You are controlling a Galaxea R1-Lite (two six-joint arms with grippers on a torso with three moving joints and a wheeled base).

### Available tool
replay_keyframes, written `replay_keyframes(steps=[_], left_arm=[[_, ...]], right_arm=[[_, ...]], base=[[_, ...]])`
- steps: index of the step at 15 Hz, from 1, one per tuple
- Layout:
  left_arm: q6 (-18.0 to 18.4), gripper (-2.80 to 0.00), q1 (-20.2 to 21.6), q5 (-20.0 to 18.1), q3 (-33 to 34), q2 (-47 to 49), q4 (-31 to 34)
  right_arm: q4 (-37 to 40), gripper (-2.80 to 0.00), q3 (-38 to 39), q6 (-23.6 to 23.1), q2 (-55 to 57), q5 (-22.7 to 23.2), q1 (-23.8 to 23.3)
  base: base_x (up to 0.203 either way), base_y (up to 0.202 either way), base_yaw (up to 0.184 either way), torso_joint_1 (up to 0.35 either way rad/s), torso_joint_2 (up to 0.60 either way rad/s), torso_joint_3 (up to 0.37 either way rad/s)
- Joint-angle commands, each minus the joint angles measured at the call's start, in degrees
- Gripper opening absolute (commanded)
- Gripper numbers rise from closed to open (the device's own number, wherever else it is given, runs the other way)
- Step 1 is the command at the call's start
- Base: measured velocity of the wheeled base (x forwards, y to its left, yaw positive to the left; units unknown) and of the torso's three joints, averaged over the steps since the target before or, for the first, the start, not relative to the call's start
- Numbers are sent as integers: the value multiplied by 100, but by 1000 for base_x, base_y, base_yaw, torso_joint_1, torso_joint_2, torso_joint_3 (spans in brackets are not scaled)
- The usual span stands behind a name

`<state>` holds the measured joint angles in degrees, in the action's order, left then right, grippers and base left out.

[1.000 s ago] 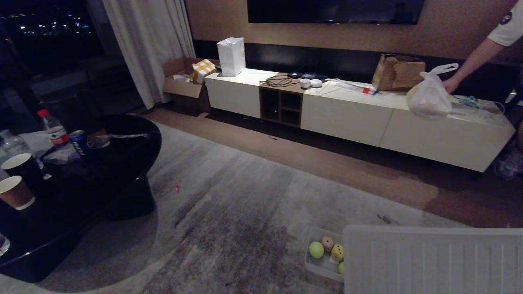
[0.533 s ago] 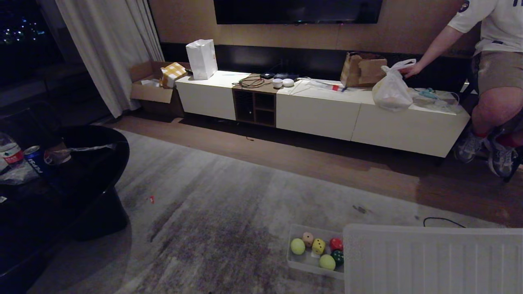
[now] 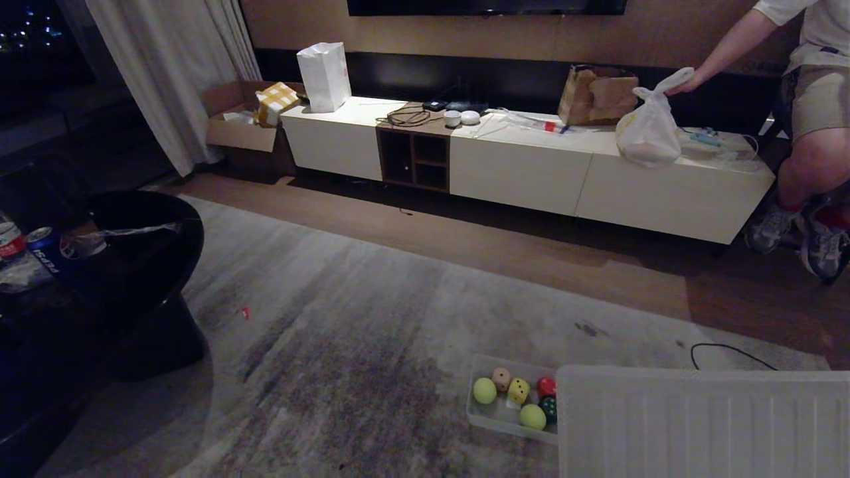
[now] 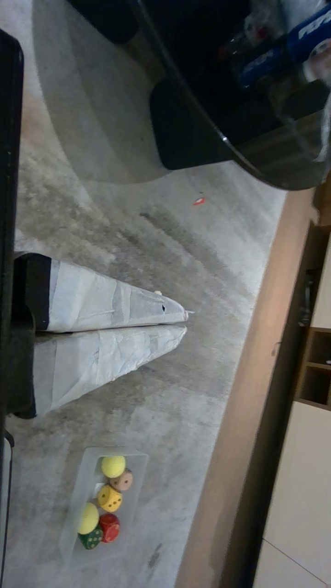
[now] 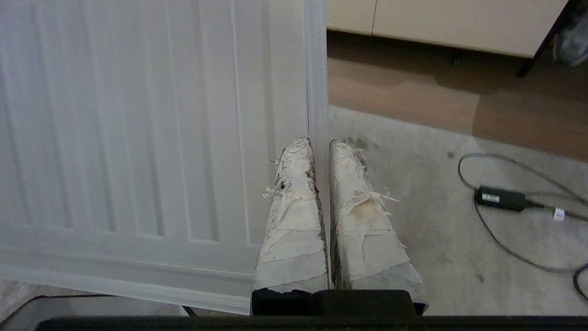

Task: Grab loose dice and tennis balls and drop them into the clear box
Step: Close the lid

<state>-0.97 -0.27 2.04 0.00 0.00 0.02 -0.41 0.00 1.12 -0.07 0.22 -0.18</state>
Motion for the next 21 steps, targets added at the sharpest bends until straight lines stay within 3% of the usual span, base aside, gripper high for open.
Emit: replay_keyframes(steps=[1,13,21], left_arm=[[-39,-280,0,7,9,9,-2],[-69,-280,0,7,9,9,7],[-53,-280,0,7,9,9,7]], right_arm=[[-2,-280,9,2,7,4,1],[-2,-280,5,2,7,4,1],[-2,-280,9,10,7,4,1]], base=[[0,0,0,0,2,-193],[0,0,0,3,3,-200],[0,0,0,3,0,-29]])
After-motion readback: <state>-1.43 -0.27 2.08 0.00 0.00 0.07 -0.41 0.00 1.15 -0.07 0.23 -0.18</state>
